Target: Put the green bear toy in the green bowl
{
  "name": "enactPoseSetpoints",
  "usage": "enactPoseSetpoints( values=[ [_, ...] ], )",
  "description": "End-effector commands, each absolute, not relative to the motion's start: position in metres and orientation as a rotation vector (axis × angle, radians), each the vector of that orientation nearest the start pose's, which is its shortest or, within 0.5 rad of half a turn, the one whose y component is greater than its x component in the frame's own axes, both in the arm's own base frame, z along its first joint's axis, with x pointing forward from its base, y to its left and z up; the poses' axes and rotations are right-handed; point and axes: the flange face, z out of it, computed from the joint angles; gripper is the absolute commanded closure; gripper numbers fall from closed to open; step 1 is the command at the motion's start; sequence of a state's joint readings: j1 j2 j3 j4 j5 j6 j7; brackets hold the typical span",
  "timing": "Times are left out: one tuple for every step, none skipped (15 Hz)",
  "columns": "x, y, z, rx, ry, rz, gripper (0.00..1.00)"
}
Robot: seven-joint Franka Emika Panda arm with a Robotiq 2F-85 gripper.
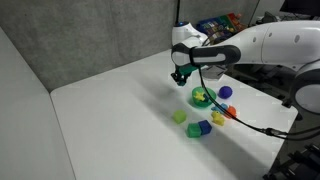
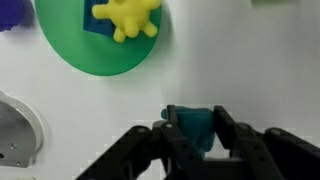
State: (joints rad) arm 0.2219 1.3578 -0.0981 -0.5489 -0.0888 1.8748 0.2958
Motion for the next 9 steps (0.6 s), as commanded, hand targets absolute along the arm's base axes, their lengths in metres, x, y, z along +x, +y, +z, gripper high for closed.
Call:
enactPoseSetpoints(
  values=[
    [0.792,0.114,0.19,-3.352,0.216,0.006,0.84],
    [0.793,0.106,0.193,-3.36,0.242,0.012,0.84],
    [0.793,0.098,0.194,-3.365,0.265,0.023,0.84],
    [0.793,0.089,0.193,-3.369,0.291,0.037,0.84],
    [0.792,0.081,0.189,-3.376,0.313,0.063,0.84],
    [0.79,0.073,0.184,-3.376,0.333,0.097,0.84],
    [0.788,0.066,0.18,-3.375,0.346,0.128,0.84],
    [0.786,0.061,0.176,-3.373,0.352,0.162,0.84],
    [0.784,0.058,0.173,-3.374,0.355,0.188,0.84]
  ],
)
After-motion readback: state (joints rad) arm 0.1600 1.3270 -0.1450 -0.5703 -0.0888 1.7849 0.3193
